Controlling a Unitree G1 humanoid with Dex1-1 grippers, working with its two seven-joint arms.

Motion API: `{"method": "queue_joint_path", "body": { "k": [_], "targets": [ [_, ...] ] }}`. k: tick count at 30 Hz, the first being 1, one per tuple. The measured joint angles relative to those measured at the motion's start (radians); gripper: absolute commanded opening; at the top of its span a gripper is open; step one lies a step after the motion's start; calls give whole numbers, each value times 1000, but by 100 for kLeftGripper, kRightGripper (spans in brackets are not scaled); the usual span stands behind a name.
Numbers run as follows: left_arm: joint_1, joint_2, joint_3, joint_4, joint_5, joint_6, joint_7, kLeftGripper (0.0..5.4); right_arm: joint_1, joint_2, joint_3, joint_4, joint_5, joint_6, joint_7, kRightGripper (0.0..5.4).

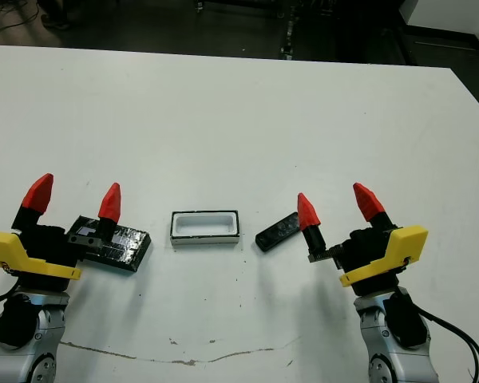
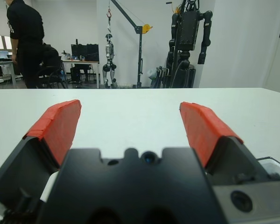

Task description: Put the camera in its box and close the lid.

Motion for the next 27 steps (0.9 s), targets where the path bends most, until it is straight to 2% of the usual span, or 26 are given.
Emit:
{"method": "queue_joint_path", "body": {
  "k": [14, 17, 23, 25, 27],
  "targets": [
    [0, 0, -4, 3, 9, -1, 0, 539, -3, -15, 2, 5, 1, -1, 22, 540],
    [3, -1, -7, 2, 10, -2, 0, 539, -74, -132, -40, 26, 12, 17, 113, 540],
    [11, -3, -10, 0, 10, -3, 2, 539, -325, -434, -106, 124, 89, 147, 355, 540],
    [13, -6, -13, -2, 11, -2, 8, 539, -428, -519, -92, 184, 79, 157, 453, 540],
    [14, -9, -18, -5, 13, -2, 12, 539, -539, -589, -47, 250, 39, 152, 547, 540]
  ]
}}
